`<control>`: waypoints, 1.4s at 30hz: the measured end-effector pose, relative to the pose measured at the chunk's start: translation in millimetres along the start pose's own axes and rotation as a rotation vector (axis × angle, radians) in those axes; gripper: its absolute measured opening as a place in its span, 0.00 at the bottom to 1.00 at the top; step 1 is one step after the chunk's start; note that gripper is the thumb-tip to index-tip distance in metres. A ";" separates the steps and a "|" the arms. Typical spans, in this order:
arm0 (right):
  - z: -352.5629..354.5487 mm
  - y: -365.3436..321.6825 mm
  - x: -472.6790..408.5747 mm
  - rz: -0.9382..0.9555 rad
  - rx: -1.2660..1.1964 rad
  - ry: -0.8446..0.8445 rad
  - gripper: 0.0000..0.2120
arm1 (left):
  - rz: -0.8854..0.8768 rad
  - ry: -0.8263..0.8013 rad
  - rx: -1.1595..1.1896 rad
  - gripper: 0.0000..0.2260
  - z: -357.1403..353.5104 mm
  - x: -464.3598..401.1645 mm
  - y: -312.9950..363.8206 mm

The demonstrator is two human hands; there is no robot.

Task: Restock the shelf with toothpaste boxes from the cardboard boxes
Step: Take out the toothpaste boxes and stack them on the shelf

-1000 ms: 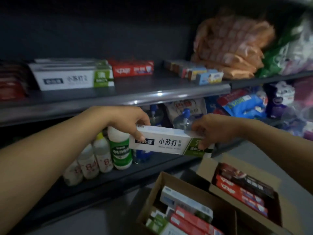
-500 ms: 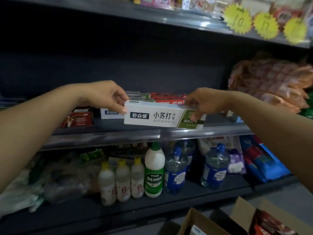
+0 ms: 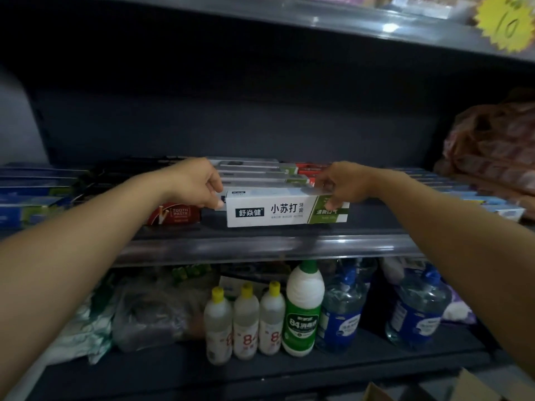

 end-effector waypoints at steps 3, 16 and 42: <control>-7.7 -0.2 -9.7 0.005 -0.032 -0.024 0.18 | -0.012 -0.006 -0.015 0.16 -5.6 -8.4 0.1; -23.4 16.1 -36.4 -0.002 -0.093 0.023 0.19 | -0.016 0.066 -0.181 0.10 -12.4 -26.3 9.0; 0.4 38.2 58.3 -0.001 0.095 0.120 0.30 | -0.251 0.011 -0.343 0.25 -40.9 -12.0 139.3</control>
Point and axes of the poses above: each hand's wrist, its own x-axis away from the middle knuckle, its own z-axis out of the back of the hand, y = z × x, the point moved 3 cm from there along -x, towards the middle knuckle
